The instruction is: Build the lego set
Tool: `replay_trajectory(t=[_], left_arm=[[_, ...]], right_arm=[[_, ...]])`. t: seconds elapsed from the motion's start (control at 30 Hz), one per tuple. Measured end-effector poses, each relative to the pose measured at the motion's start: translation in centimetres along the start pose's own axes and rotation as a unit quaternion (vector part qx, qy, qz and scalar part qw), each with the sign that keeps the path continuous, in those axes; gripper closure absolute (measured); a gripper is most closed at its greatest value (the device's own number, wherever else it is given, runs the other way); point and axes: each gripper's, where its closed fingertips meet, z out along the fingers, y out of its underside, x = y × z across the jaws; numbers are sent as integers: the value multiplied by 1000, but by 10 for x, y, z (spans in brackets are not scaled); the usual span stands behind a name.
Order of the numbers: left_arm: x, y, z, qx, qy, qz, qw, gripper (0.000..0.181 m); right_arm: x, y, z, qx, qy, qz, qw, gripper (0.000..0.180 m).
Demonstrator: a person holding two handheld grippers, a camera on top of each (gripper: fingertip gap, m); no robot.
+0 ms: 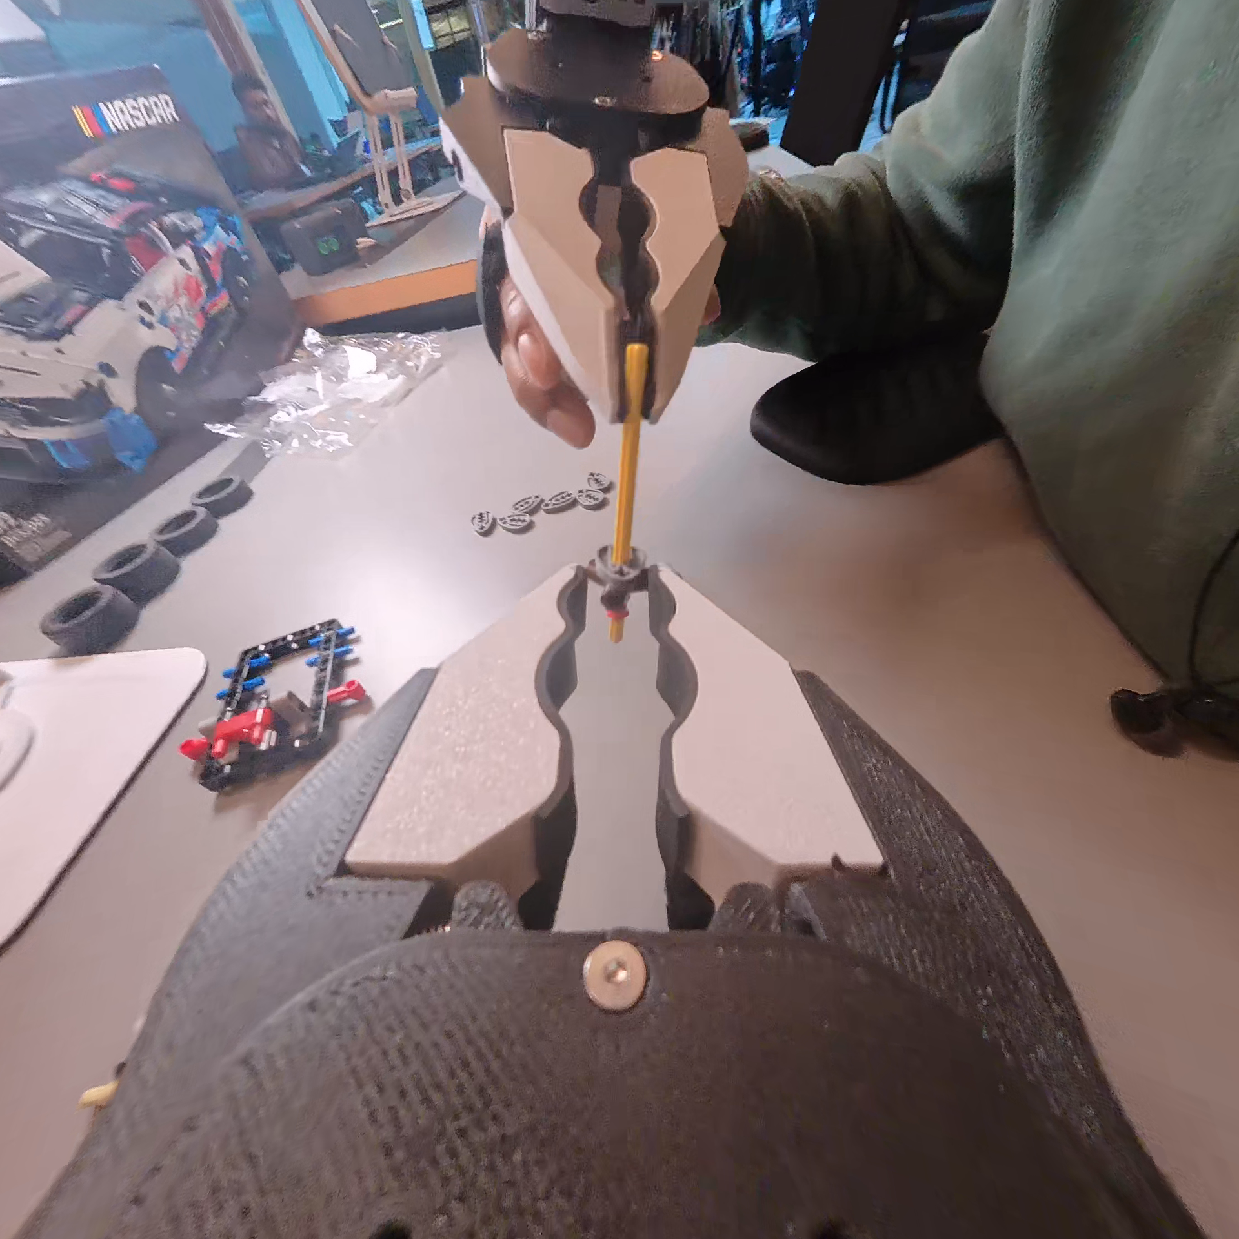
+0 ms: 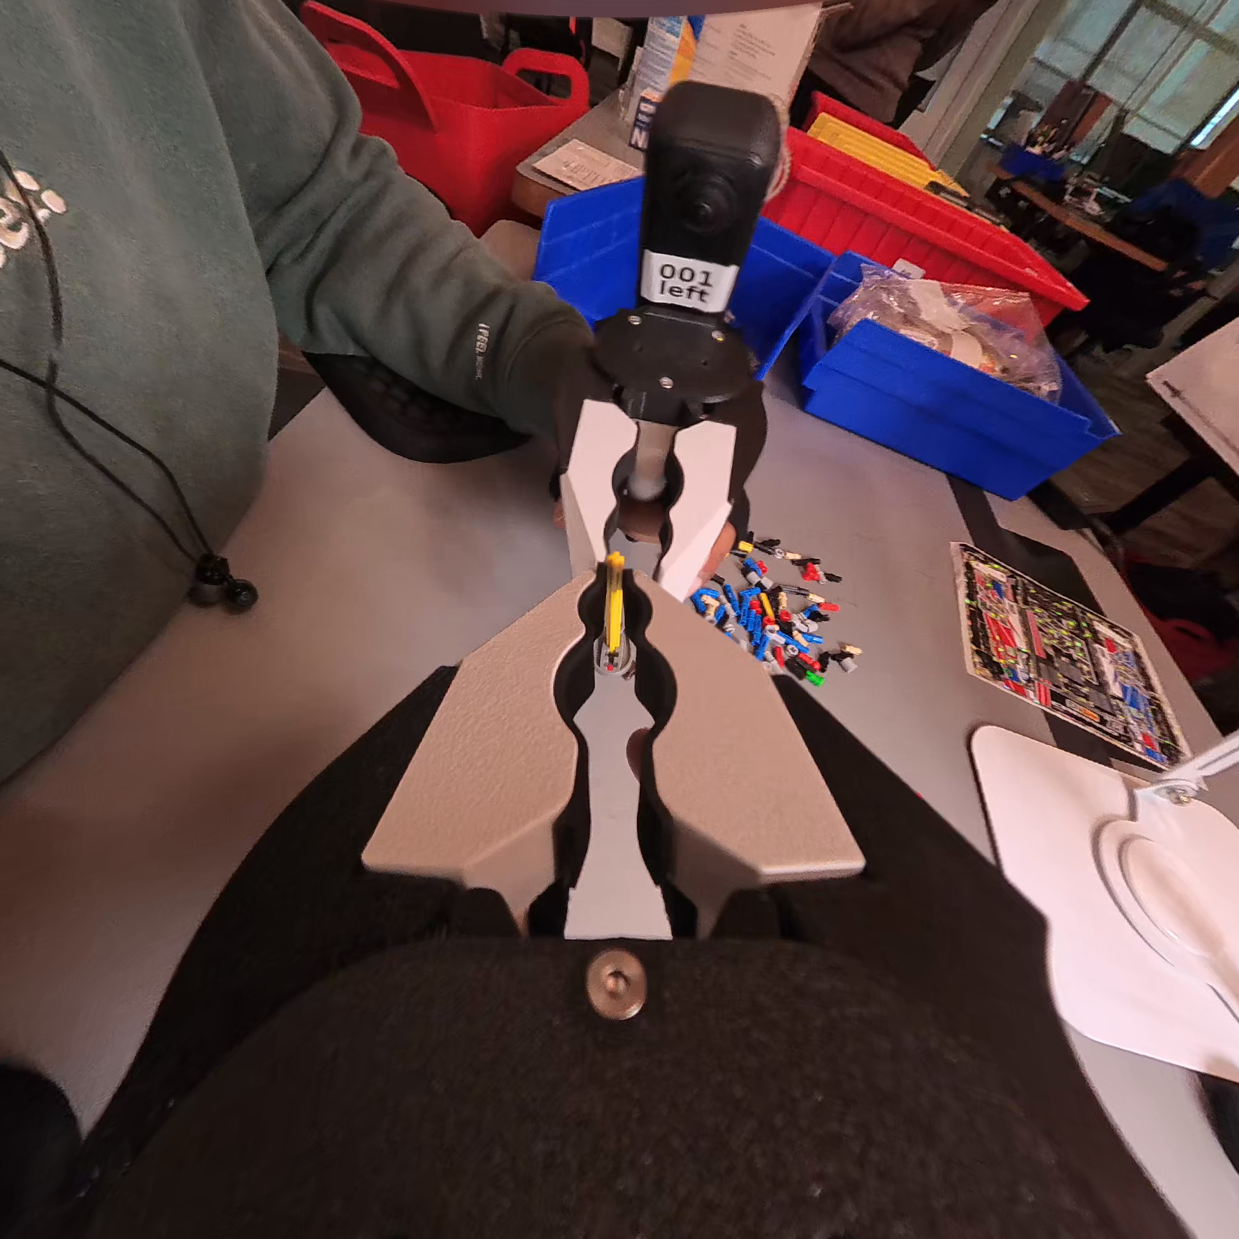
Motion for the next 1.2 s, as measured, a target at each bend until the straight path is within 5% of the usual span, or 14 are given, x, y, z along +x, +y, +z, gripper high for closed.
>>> replay_trajectory(t=[0.87, 1.03, 1.2], left_arm=[[-16, -16, -7, 9, -92, 90, 992, 168], [-18, -19, -10, 15, -103, 99, 990, 168], [-19, -19, -11, 20, -100, 97, 990, 168]], right_arm=[[13, -17, -2, 25, 64, -39, 997, 173], [1, 5, -13, -49, -1, -14, 999, 156], [-29, 80, -14, -206, -104, 52, 972, 150]])
